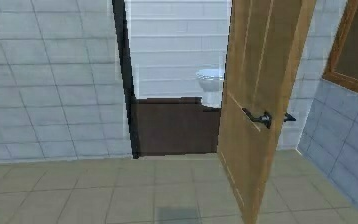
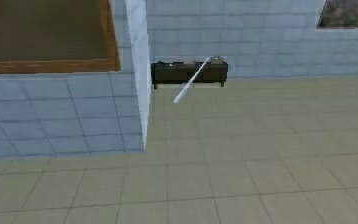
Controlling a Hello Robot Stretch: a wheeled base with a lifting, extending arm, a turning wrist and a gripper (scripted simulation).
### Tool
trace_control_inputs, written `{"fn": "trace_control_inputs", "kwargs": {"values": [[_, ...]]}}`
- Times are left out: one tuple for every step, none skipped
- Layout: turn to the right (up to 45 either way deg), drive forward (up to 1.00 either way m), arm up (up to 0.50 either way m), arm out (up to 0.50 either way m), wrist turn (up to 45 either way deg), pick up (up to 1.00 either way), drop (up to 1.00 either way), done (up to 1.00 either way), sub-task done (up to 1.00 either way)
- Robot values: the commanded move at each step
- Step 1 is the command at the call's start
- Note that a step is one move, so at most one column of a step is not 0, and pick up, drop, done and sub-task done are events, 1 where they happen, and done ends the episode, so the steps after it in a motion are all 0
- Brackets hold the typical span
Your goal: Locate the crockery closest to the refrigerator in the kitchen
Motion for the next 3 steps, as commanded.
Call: {"fn": "trace_control_inputs", "kwargs": {"values": [[3.0, 0.0, 0.0, 0.0, 0.0, 0.0, 0.0, 0.0, 0.0], [0.0, 1.0, 0.0, 0.0, 0.0, 0.0, 0.0, 0.0, 0.0], [0.0, 0.65, 0.0, 0.0, 0.0, 0.0, 0.0, 0.0, 0.0]]}}
